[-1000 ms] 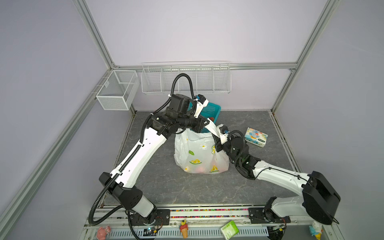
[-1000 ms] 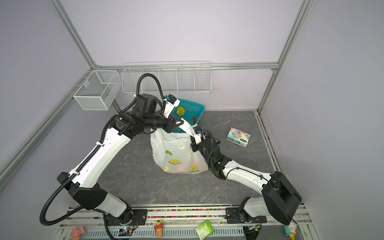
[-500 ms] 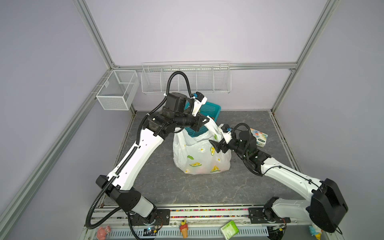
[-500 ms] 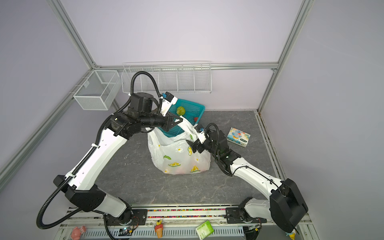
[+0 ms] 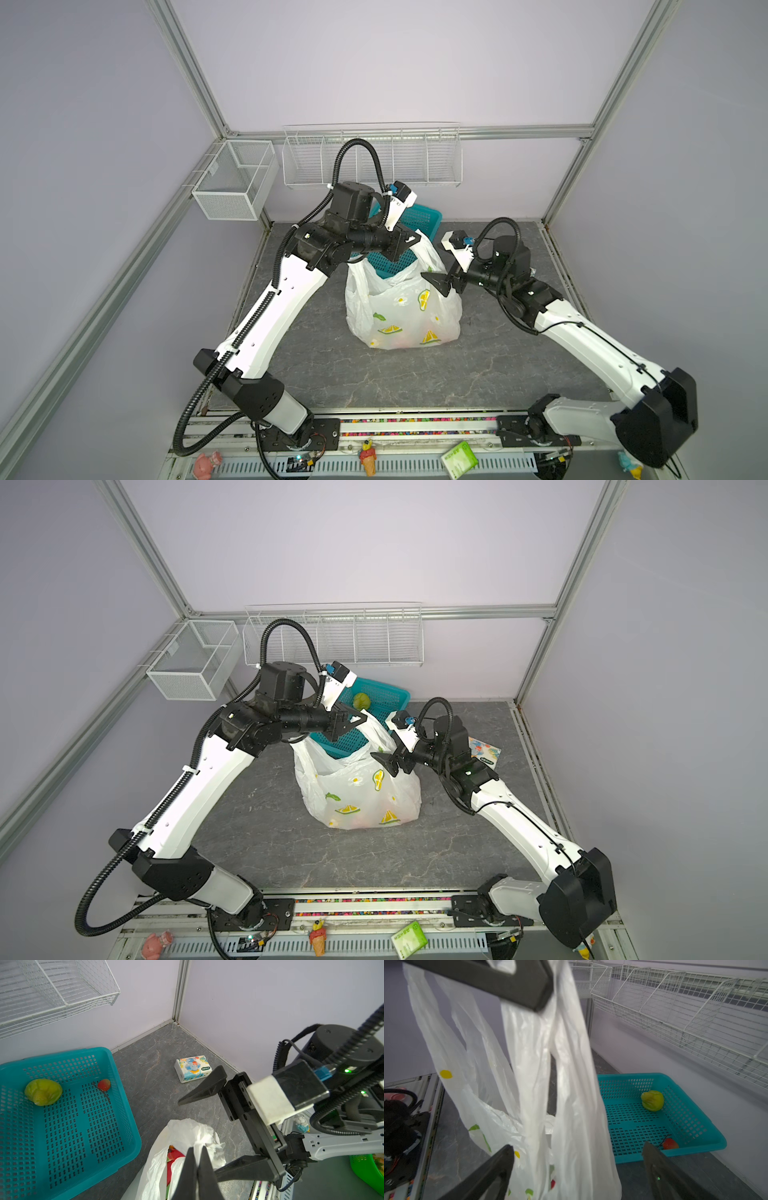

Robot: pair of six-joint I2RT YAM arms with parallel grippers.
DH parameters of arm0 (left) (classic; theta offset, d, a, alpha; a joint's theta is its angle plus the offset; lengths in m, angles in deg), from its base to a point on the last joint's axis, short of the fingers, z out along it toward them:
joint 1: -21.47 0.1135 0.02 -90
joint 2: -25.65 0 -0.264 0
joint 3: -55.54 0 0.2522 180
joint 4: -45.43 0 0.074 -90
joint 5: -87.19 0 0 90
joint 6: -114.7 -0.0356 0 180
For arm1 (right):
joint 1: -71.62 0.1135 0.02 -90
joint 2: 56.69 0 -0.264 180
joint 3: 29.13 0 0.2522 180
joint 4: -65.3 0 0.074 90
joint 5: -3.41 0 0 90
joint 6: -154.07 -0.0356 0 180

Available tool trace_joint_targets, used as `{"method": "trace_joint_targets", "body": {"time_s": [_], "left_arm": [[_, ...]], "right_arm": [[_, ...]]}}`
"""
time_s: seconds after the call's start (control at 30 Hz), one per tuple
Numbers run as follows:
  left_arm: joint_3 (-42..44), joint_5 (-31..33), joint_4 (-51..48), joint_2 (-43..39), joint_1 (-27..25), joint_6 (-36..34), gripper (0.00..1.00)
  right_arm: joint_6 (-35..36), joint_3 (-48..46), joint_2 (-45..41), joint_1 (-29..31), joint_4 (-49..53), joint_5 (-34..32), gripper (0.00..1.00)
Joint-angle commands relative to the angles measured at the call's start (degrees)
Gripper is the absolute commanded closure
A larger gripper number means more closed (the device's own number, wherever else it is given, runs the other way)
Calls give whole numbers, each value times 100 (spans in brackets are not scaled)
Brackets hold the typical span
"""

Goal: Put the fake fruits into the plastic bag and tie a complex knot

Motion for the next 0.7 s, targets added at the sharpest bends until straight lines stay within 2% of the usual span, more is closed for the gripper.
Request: {"method": "trace_joint_targets", "body": {"time_s": [0.0,0.1,0.17,0.23,0.3,0.4,0.47,0.57,0.67], "left_arm": [[-273,-220,-171,153,39,-143,100],[-316,-277,-176,203,39,-133,100],[-351,-280,-186,237,39,-113,100],[-398,-296,-218,286,39,-113,100],[-429,-305,-270,317,39,-124,100],[-444,-288,-291,329,39,-129,100],[-447,-284,-289,332,39,-135,100],[-481,-288,-308,334,38,-134,100],[-503,-286,-317,329,39,-122,100]], "right_arm": [[688,367,-139,-8,1083,467,0],[941,727,34,-37,1406,671,1],[1004,895,171,-46,1500,708,6],[1005,889,262,-67,1354,676,15],[1020,950,348,-119,1343,798,32],[1022,1032,477,-182,1360,989,48],[1034,1074,548,-207,1418,1028,53],[1016,1037,598,-252,1368,988,54],[951,1014,628,-329,1271,1039,65]]}}
